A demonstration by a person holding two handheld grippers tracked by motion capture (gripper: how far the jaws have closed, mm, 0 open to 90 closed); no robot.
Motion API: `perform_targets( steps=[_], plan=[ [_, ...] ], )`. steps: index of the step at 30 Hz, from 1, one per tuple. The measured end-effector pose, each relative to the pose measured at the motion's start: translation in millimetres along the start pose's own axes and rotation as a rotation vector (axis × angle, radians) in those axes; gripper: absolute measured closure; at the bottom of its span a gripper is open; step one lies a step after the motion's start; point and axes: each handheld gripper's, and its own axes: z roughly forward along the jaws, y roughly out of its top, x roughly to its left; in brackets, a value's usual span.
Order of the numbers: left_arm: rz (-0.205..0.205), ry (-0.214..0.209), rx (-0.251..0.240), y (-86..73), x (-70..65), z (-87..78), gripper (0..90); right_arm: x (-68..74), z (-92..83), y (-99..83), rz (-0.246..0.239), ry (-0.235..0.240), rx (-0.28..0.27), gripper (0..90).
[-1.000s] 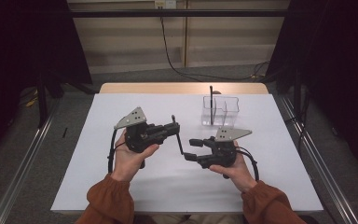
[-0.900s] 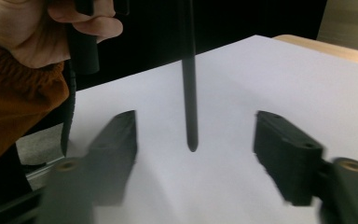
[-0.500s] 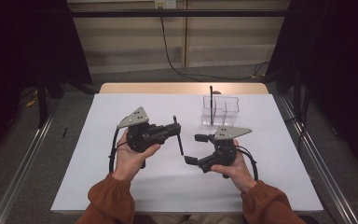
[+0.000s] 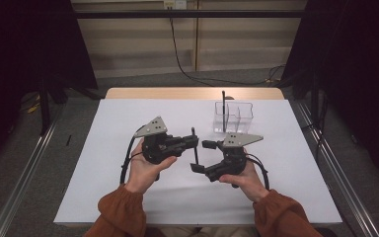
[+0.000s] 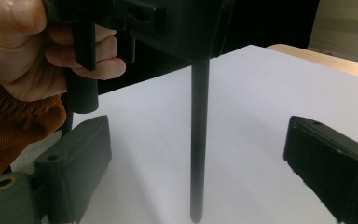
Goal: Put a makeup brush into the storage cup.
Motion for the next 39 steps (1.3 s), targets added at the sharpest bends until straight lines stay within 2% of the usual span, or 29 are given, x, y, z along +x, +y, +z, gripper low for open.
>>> perform_targets(
  steps=[6, 21, 30, 35, 39],
  plan=[
    [-0.004, -0.006, 0.009, -2.2, -0.6, 3.8, 84.1, -1.1, -0.7, 0.1, 0.006, -0.003, 0.002, 20.5],
    [-0.01, -0.012, 0.018, -4.3, 1.0, 5.0, 84.0, -2.9, -1.7, 0.1, 0.008, 0.008, 0.001, 63.6],
    [-0.014, -0.013, 0.019, -5.3, 1.5, 5.8, 84.0, -3.1, -3.1, 0.6, 0.009, 0.013, -0.007, 74.0],
    [-0.008, -0.015, 0.025, -5.6, 1.9, 5.9, 84.0, -3.9, -3.2, 0.5, 0.01, 0.014, -0.008, 82.6],
    [0.0, -0.015, 0.022, -5.8, 1.9, 5.9, 83.9, -4.4, -3.5, 0.4, 0.01, 0.012, -0.01, 83.7]
  ],
)
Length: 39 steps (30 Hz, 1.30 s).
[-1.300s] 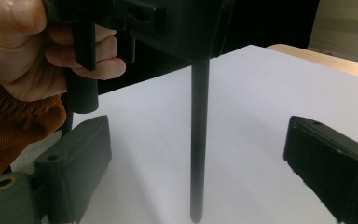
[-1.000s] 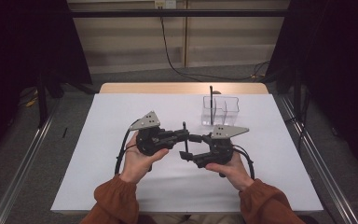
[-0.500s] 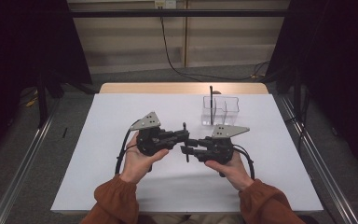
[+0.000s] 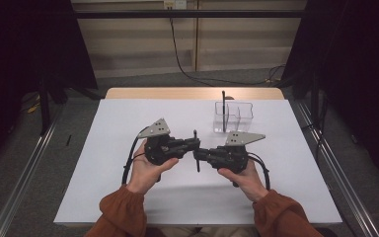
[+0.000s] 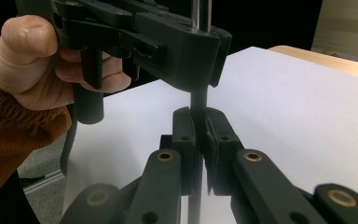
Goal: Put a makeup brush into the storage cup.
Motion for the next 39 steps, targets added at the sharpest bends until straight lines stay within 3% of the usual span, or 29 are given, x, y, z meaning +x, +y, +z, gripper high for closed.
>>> perform_targets(
  steps=[11, 15, 20, 23, 27, 33, 39],
  plan=[
    [0.013, 0.012, -0.021, -2.8, 0.5, 0.4, 80.0, 0.2, -0.7, 0.3, -0.004, -0.009, 0.002, 83.9],
    [0.013, 0.033, -0.027, -2.9, 1.0, -1.0, 68.9, -0.7, -1.6, 0.6, -0.002, -0.013, -0.002, 83.9],
    [0.02, 0.078, -0.041, -3.4, 0.4, -4.5, 46.9, -1.6, -0.8, -0.5, 0.002, -0.018, 0.003, 83.9],
    [0.026, 0.089, -0.047, -3.1, 0.2, -5.8, 41.2, -1.7, -0.8, -0.3, 0.001, -0.021, 0.0, 83.9],
    [0.016, 0.118, -0.056, -3.2, 0.9, -6.7, 22.6, -3.1, -1.8, -0.2, 0.001, -0.029, -0.002, 83.9],
    [0.018, 0.16, -0.086, -10.3, 4.6, -16.9, 10.6, -4.0, -2.7, -0.6, 0.002, -0.04, -0.003, 83.9],
    [0.024, 0.202, -0.101, -16.5, 10.8, -29.0, 4.2, -4.5, -1.4, -1.2, 0.0, -0.048, -0.002, 83.8]
  ],
)
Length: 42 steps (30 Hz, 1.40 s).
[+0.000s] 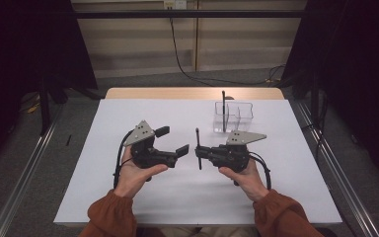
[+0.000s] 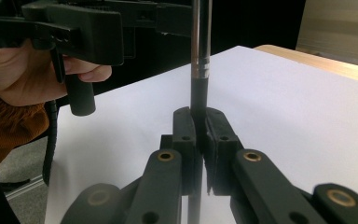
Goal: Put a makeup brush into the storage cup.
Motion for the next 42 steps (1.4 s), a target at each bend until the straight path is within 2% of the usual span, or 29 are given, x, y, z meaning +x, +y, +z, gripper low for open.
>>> perform_targets(
  steps=[3, 7, 9, 15, 19, 29, 32, 35, 42],
  plan=[
    [0.008, 0.011, 0.003, -2.1, 1.3, -4.5, 2.8, -1.0, -0.7, 0.4, -0.001, -0.008, -0.002, 83.9],
    [-0.009, 0.024, -0.006, -3.9, 3.4, -10.9, 2.0, -3.7, -3.8, 1.6, 0.002, -0.018, -0.012, 83.9],
    [0.014, 0.039, 0.005, -4.7, 5.3, -14.9, 2.0, -4.8, -5.7, 2.7, 0.001, -0.026, -0.018, 83.8],
    [0.015, 0.07, -0.009, -7.4, 12.4, -29.0, 2.1, -9.8, -11.7, 6.0, 0.0, -0.048, -0.032, 83.9],
    [0.025, 0.108, 0.005, -12.0, 18.9, -40.3, 2.1, -14.2, -15.7, 7.6, 0.0, -0.067, -0.042, 83.9],
    [0.012, 0.167, 0.024, -23.9, 27.8, -61.1, 2.3, -29.9, -26.2, 13.8, 0.023, -0.115, -0.072, 83.9],
    [0.004, 0.18, 0.02, -28.4, 29.3, -68.5, 2.3, -33.8, -28.3, 15.7, 0.021, -0.131, -0.078, 83.9],
    [-0.012, 0.212, 0.008, -33.5, 32.6, -75.3, 2.7, -37.9, -29.5, 17.7, 0.024, -0.147, -0.085, 83.9],
    [-0.013, 0.225, 0.018, -40.8, 33.5, -84.6, 2.5, -49.6, -31.2, 16.3, 0.037, -0.188, -0.082, 83.9]
  ],
)
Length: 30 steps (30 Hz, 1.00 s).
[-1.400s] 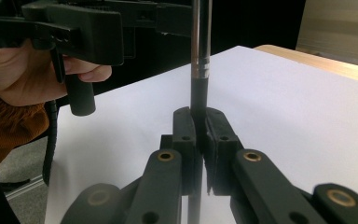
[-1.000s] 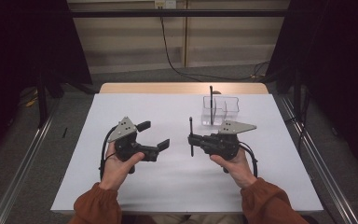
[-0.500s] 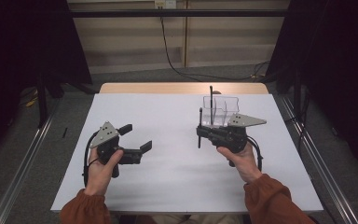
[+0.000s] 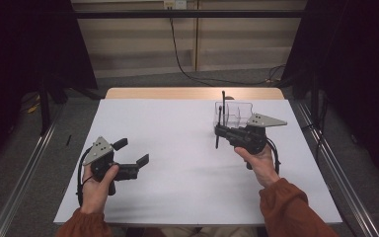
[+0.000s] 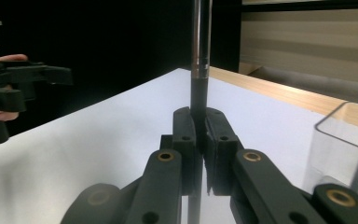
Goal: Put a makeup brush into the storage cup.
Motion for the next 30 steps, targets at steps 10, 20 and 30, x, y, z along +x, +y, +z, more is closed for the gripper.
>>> perform_targets(
  steps=[10, 20, 30],
  plan=[
    [-0.006, 0.056, 0.013, -12.3, 9.2, -18.6, 2.0, -14.0, -3.2, 16.7, -0.005, -0.049, -0.026, 83.9],
    [-0.024, 0.07, -0.008, -20.5, 8.5, -29.1, 2.0, -27.4, 2.1, 30.3, -0.021, -0.104, -0.025, 83.9],
    [-0.025, 0.06, 0.009, -28.3, 5.3, -31.4, 2.0, -39.8, 1.7, 44.6, -0.033, -0.141, -0.03, 83.9]
  ],
)
